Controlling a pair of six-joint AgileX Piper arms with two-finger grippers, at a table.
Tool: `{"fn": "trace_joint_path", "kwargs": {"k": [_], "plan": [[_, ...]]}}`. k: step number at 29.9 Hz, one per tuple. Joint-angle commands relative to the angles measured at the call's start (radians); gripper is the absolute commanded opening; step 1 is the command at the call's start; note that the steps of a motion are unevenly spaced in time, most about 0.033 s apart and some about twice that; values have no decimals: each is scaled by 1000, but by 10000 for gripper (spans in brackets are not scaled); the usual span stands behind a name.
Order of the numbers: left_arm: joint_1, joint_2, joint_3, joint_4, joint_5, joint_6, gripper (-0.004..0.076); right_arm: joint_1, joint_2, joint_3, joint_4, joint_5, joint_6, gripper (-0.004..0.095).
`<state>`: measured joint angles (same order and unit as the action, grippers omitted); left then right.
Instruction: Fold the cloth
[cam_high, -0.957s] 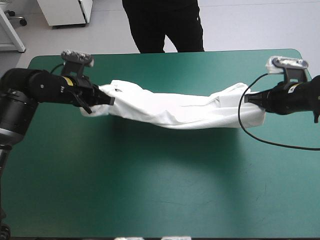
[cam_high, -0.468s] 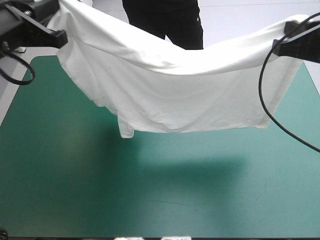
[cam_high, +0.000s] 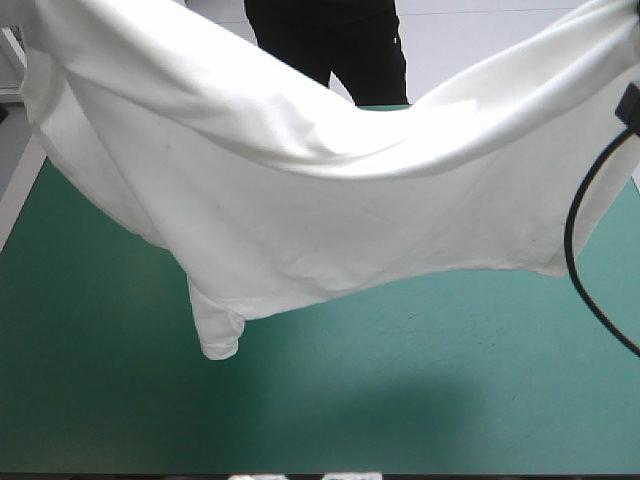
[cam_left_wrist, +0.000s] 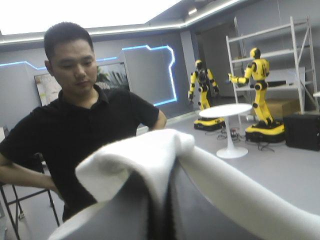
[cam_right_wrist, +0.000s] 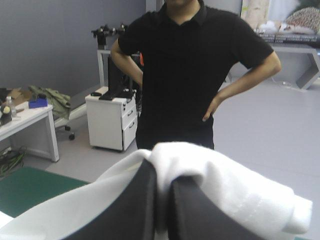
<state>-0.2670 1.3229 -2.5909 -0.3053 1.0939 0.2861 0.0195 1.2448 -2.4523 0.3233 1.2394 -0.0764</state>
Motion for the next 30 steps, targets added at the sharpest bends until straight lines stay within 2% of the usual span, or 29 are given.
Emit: {"fn": "trace_joint_path", "kwargs": {"k": [1,3,4,8,12,16,20,24,30], "plan": [[1,-33,-14,40,80,-14,-9,2,-41,9,-23,10,64,-15],[1,-42,-2,72,189,-52,-9,2,-74,49,-30,10,76,-15],[1,-50,19,83,199,-79,-9,2,-95,78,-29,10,92,-15],[1,-132,193,89,196,-83,-9,2,-212,256,-29,10,114,-15],[1,-227,478,118,195,-87,-9,2,-321,503,-95,7,157,-15],[1,-232,716,122,113,-72,-9,2,-337,722,-108,-38,167,-17],[1,-158,861,131,-40,-29,-9,2,-295,907,-113,-201,155,-17],[1,-12,878,197,-90,-29,-9,2,-211,1019,-138,-367,155,-17],[1,210,878,250,-142,-61,-9,2,-12,1041,-140,-445,147,-17]]}}
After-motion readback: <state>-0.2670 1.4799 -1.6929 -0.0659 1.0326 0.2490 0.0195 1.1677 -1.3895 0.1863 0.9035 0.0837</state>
